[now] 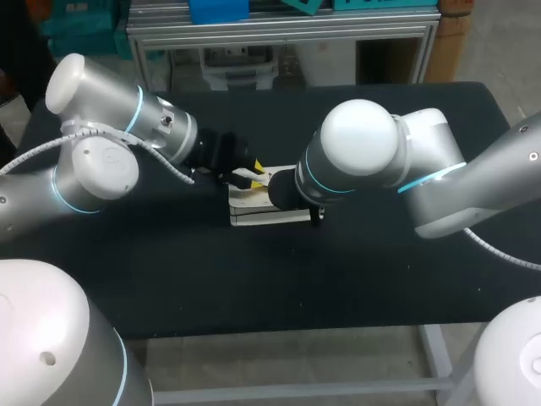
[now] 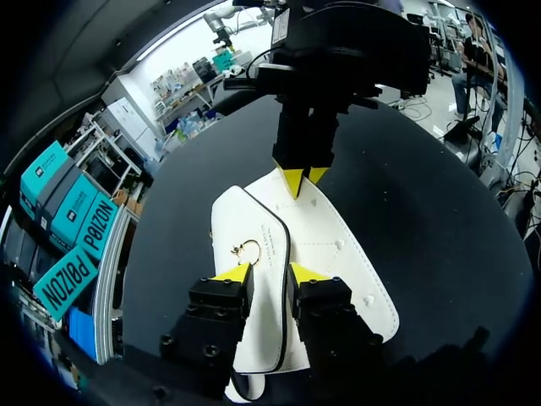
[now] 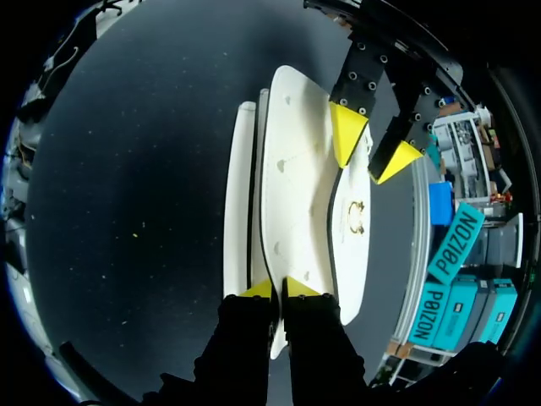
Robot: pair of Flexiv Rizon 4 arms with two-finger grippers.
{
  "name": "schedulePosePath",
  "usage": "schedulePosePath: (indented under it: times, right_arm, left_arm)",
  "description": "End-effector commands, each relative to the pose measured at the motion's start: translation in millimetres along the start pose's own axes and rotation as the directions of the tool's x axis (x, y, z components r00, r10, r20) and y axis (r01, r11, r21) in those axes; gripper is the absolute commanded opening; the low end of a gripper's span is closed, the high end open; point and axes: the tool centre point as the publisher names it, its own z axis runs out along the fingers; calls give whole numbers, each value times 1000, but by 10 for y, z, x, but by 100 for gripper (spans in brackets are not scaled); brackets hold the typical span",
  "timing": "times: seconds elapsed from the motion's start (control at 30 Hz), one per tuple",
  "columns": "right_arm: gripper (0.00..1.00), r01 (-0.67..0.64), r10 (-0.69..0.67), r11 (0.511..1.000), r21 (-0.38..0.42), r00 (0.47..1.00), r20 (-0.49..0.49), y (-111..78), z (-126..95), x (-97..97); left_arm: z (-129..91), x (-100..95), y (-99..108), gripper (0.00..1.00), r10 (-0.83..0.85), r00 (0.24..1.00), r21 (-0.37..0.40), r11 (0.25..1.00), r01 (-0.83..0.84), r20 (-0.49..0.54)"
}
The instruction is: Pick up the bag, open it, inspect its contents, close it, and place it on the opposite side
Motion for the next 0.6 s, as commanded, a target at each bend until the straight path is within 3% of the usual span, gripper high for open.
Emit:
schedulePosePath:
  times: [0.03,0.07,0.17,0.33,0.43,0.47,0.53,0.6]
  right_arm:
    - [0,-1,1,1000,5,1000,1,20,27,-3]
    - [0,-1,1,1000,5,1000,1,20,27,-3]
    - [0,-1,1,1000,5,1000,1,20,27,-3]
    - [0,-1,1,1000,5,1000,1,20,27,-3]
    - [0,-1,1,1000,5,1000,1,20,27,-3]
    - [0,-1,1,1000,5,1000,1,20,27,-3]
    - [0,-1,1,1000,5,1000,1,20,27,-3]
    - [0,-1,1,1000,5,1000,1,20,27,-3]
  left_arm:
    - [46,17,11,16,-3,1000,-12,1000,3,-1]
    - [65,20,22,13,-6,1000,-16,1000,6,-6]
    - [51,39,42,25,-24,1000,1,1000,24,-13]
    - [2,80,27,22,-10,1000,0,1000,10,-18]
    - [2,100,41,28,-17,999,7,1000,17,-28]
    - [-22,109,43,39,-24,999,15,1000,25,-26]
    - [-77,106,41,47,-55,998,45,997,57,-34]
    - [-120,94,33,65,-84,996,55,995,86,-34]
